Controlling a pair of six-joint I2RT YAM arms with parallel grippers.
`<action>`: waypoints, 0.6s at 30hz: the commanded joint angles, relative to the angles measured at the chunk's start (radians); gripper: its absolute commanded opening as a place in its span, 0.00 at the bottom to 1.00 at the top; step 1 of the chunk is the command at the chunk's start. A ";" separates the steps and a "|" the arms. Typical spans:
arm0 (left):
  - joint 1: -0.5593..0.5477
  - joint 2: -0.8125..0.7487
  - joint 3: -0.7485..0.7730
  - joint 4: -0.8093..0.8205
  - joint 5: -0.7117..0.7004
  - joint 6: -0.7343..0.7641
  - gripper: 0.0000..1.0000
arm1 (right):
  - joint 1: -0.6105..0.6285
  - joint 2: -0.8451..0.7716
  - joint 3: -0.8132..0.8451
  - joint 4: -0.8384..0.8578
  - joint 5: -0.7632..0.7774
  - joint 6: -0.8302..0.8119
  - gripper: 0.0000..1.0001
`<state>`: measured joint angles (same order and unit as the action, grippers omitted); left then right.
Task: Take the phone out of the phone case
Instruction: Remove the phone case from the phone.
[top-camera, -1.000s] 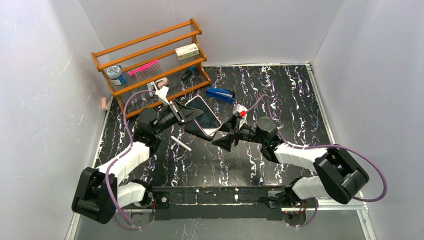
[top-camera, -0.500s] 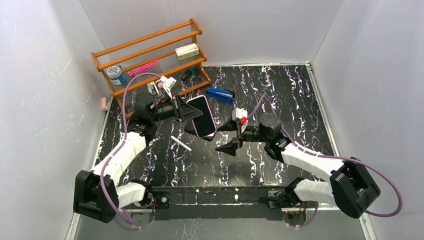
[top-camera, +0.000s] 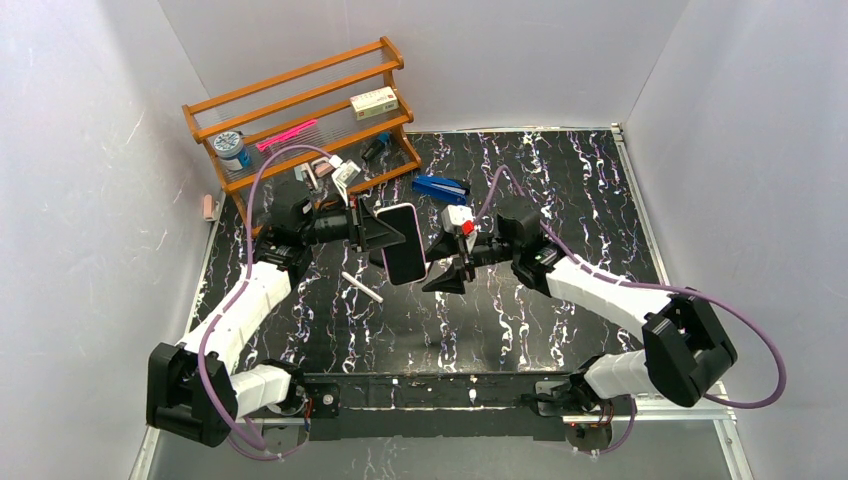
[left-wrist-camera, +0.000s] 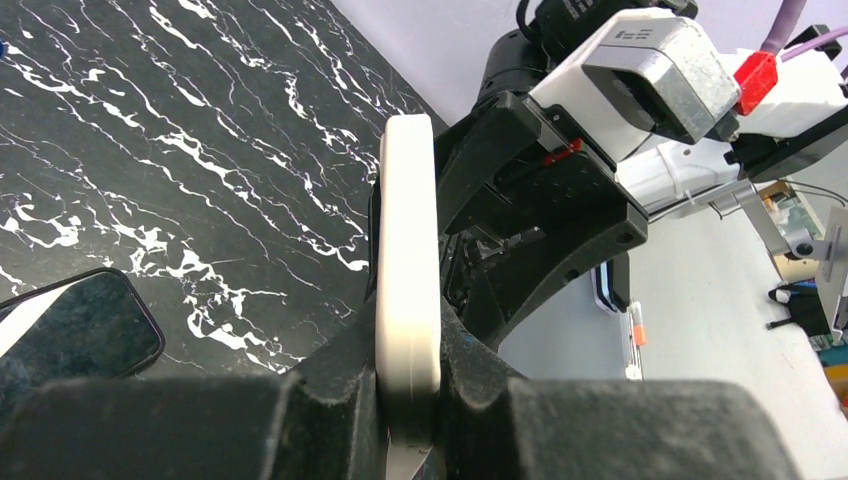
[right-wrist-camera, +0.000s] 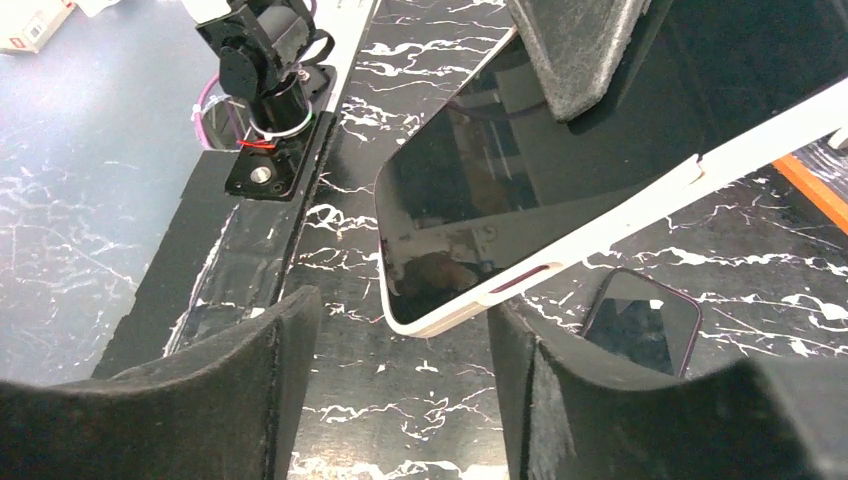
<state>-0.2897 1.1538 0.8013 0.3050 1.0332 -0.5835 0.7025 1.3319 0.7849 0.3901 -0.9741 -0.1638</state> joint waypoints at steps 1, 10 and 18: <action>-0.001 -0.046 0.055 0.004 0.045 0.029 0.00 | 0.011 0.012 0.057 -0.037 -0.080 -0.036 0.65; -0.010 -0.049 0.042 -0.002 0.028 0.030 0.00 | 0.018 0.062 0.090 -0.074 -0.115 -0.058 0.38; -0.020 -0.047 0.035 0.009 -0.014 -0.039 0.00 | 0.045 0.075 0.087 -0.080 -0.098 -0.109 0.30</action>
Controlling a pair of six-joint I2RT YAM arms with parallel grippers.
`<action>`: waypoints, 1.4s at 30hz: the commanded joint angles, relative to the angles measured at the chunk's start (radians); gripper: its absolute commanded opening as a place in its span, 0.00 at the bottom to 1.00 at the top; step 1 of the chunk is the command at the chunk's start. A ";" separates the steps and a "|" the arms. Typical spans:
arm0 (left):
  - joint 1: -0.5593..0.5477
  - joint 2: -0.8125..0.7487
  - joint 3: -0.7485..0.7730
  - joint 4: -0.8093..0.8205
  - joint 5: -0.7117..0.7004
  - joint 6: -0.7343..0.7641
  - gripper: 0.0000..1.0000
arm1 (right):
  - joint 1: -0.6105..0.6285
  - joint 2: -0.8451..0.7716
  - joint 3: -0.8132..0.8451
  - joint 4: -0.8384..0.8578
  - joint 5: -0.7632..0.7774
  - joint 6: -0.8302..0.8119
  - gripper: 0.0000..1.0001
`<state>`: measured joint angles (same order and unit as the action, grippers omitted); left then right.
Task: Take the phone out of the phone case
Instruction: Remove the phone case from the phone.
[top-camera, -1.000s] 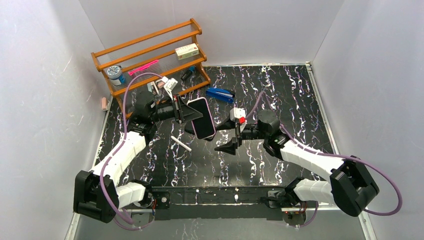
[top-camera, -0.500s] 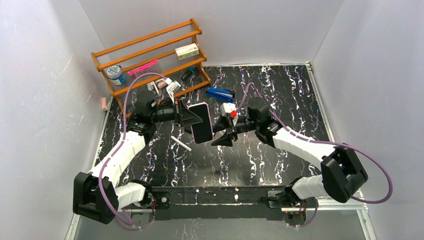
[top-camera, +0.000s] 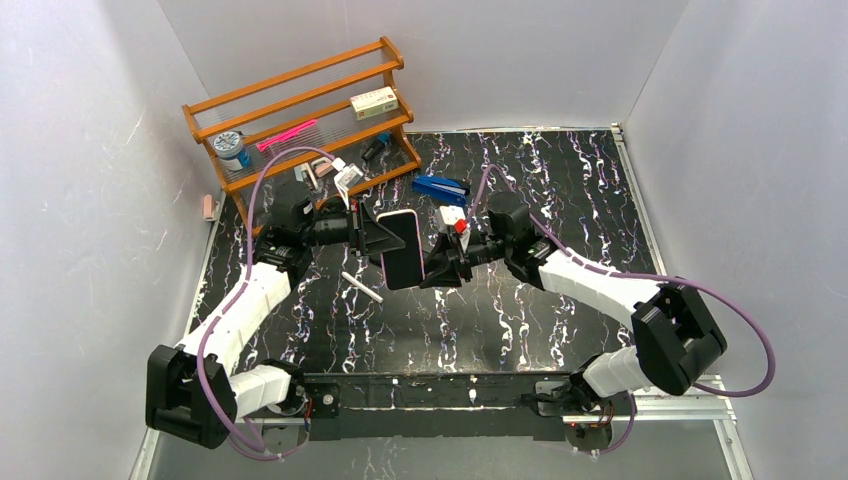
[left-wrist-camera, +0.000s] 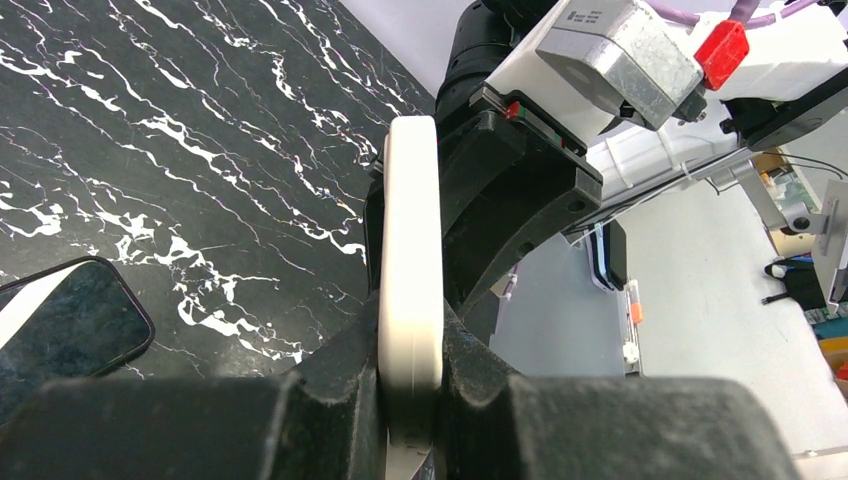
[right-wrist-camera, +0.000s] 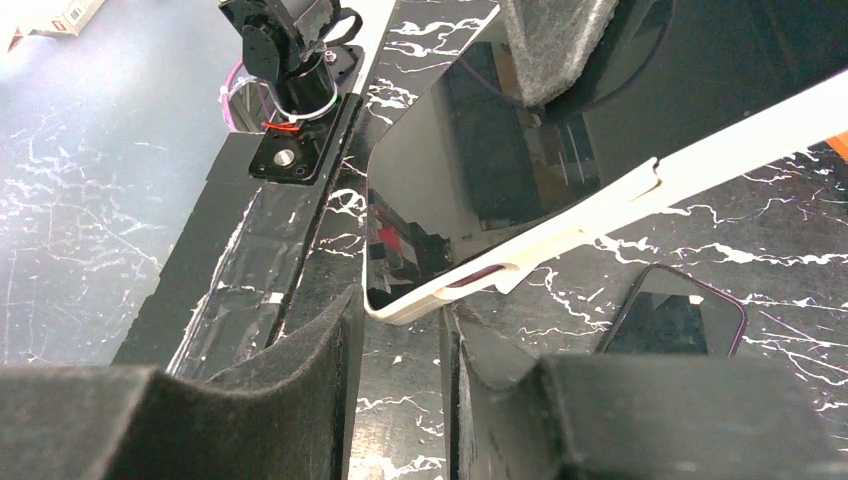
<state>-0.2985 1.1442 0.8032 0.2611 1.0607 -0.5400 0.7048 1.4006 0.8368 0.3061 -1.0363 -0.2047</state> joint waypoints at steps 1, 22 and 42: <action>-0.014 -0.036 0.027 0.062 -0.050 -0.100 0.00 | 0.048 0.007 0.032 0.004 -0.029 -0.074 0.30; -0.048 -0.038 -0.059 0.234 -0.114 -0.381 0.00 | 0.084 -0.022 0.008 0.124 0.185 -0.164 0.01; -0.075 -0.084 -0.177 0.457 -0.170 -0.521 0.00 | 0.021 -0.053 -0.203 0.923 0.364 0.732 0.31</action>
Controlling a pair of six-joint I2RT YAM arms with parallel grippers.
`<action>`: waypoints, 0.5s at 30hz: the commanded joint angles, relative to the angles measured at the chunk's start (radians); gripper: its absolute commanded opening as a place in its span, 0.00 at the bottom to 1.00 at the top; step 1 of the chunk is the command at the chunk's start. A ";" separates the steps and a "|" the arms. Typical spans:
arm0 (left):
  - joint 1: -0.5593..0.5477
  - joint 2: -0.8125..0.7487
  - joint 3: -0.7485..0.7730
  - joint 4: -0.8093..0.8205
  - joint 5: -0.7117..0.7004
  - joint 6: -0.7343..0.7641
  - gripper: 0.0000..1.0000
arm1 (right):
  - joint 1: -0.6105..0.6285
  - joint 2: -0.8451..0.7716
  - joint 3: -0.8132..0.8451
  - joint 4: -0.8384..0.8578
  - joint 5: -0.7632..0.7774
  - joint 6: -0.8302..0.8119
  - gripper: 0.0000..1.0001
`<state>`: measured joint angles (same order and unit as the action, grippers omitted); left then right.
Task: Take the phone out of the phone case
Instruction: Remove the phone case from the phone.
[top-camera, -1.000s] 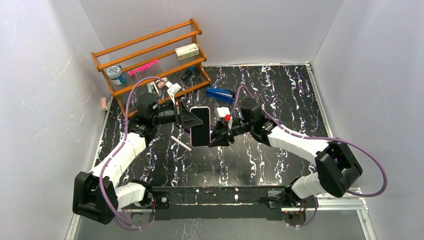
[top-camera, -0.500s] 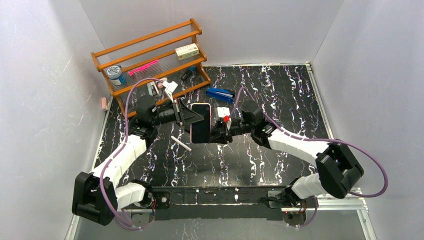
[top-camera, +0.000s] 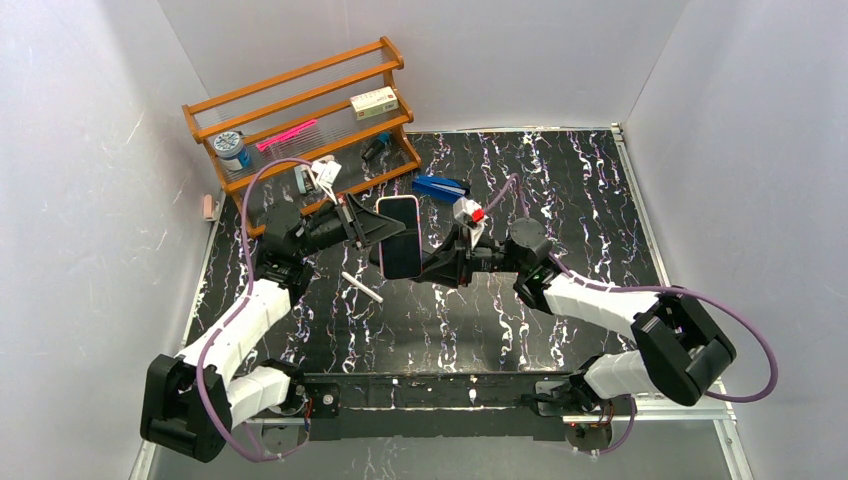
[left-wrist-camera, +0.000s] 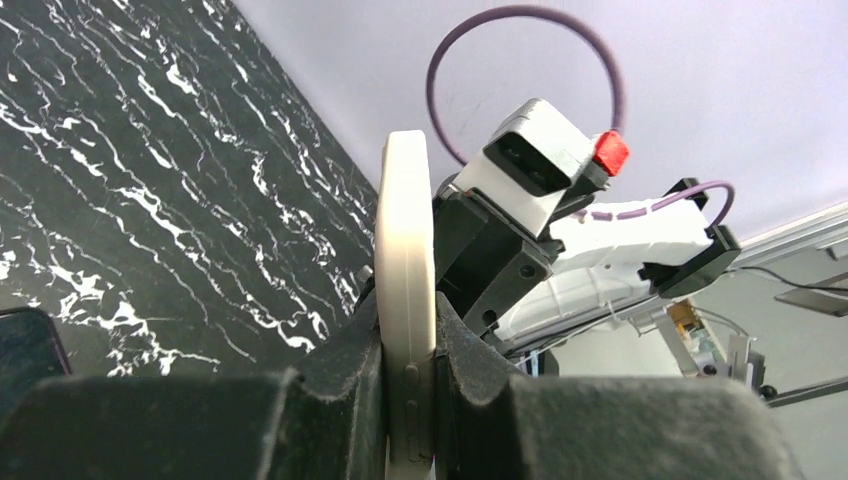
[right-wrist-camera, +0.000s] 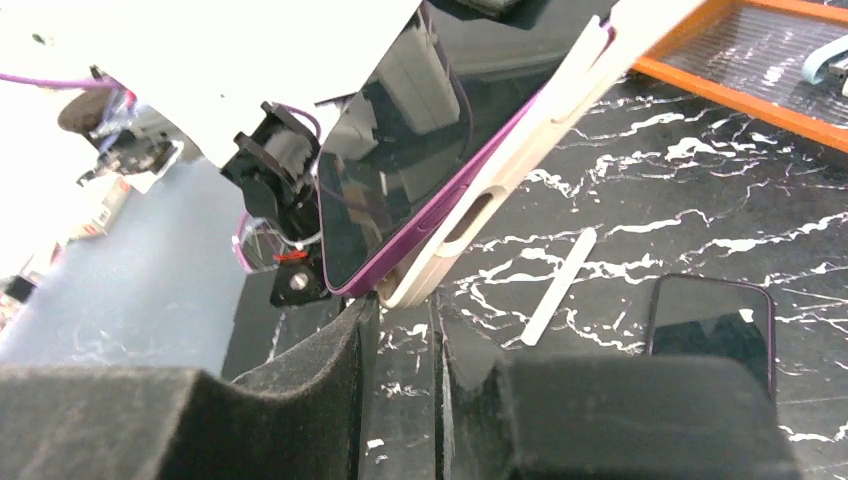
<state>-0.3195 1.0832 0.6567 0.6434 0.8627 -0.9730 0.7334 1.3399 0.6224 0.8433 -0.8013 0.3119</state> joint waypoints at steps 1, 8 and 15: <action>-0.059 -0.023 -0.037 0.090 0.025 -0.099 0.00 | -0.011 0.016 0.011 0.406 0.134 0.246 0.31; -0.096 -0.029 -0.060 0.153 -0.004 -0.145 0.00 | -0.031 0.063 0.041 0.427 0.203 0.394 0.32; -0.118 -0.011 -0.082 0.174 -0.029 -0.153 0.00 | -0.064 0.096 0.048 0.519 0.187 0.501 0.34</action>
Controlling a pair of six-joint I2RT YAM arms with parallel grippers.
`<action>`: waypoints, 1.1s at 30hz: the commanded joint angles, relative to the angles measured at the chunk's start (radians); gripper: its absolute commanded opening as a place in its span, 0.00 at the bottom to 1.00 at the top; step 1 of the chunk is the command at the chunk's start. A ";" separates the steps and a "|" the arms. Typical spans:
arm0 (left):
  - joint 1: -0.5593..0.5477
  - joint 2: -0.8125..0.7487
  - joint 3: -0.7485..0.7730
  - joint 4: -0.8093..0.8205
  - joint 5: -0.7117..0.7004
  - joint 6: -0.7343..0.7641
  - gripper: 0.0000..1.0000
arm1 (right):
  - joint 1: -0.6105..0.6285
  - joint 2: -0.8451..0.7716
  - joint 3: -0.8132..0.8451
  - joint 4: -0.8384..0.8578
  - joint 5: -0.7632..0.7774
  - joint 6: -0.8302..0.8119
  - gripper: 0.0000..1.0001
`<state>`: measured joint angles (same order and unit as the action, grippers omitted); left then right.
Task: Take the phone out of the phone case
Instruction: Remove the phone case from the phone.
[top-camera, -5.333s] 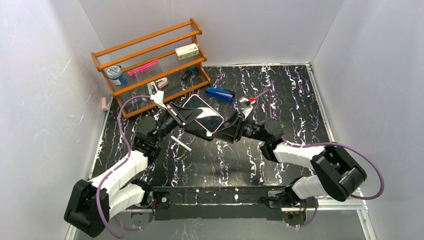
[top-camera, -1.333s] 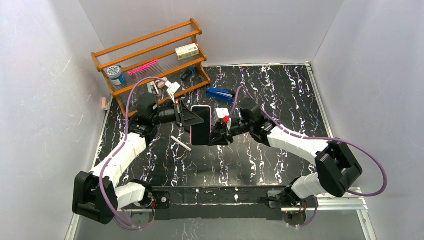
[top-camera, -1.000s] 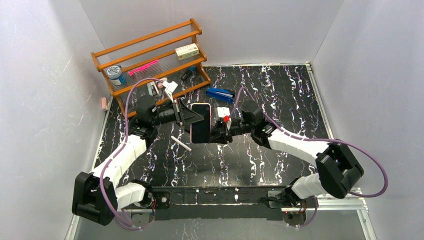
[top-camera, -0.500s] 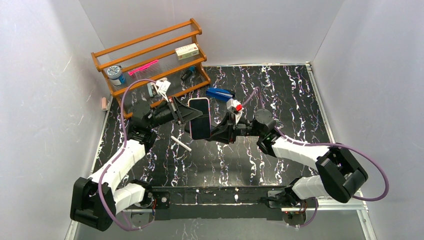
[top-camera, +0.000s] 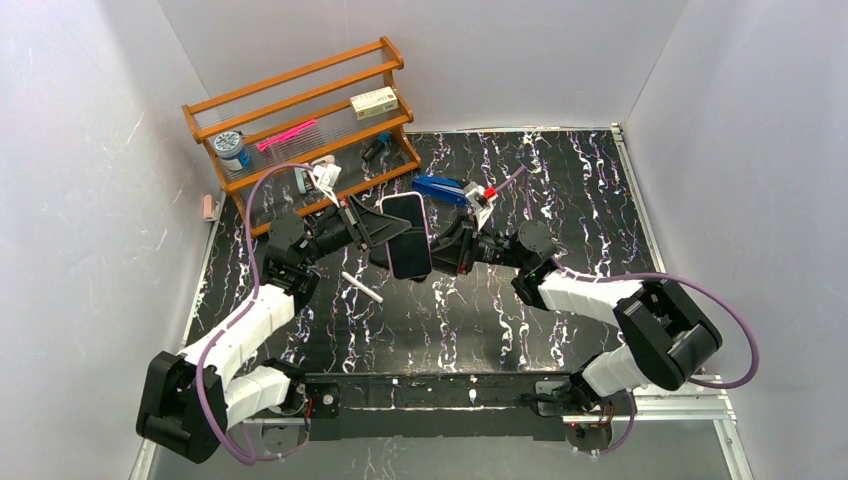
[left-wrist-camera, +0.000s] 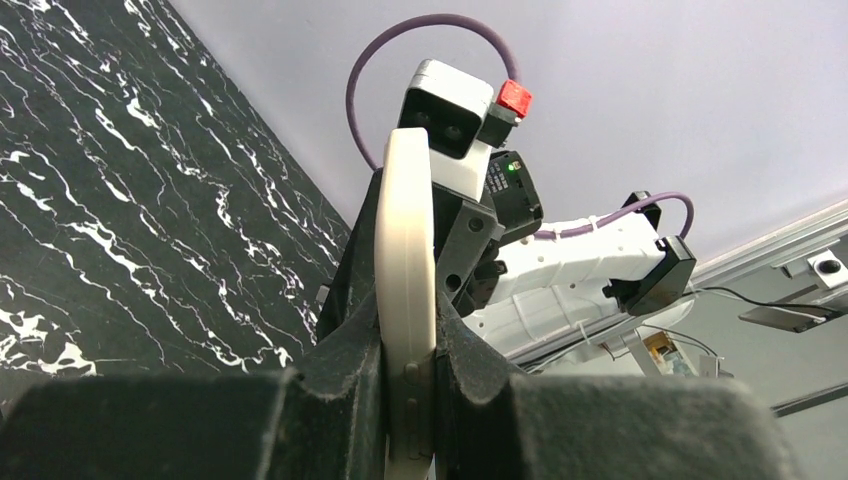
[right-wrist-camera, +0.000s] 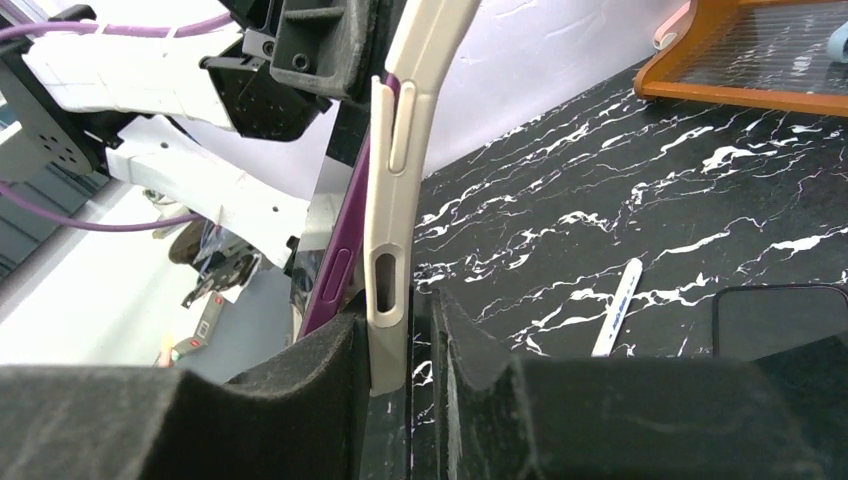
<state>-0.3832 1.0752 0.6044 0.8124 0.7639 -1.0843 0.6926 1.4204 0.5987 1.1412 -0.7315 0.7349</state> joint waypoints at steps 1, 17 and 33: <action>-0.061 0.010 -0.032 0.007 0.061 -0.040 0.00 | -0.024 0.027 0.082 0.230 0.105 0.097 0.34; -0.087 0.223 0.071 -0.130 -0.063 0.082 0.46 | -0.124 0.040 -0.012 0.252 0.086 0.275 0.01; -0.263 0.132 0.330 -0.881 -0.672 0.617 0.72 | -0.141 -0.115 0.039 -0.482 0.297 0.148 0.01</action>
<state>-0.5346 1.2331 0.8597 0.1310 0.3206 -0.6453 0.5510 1.3457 0.5495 0.8074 -0.5129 0.9127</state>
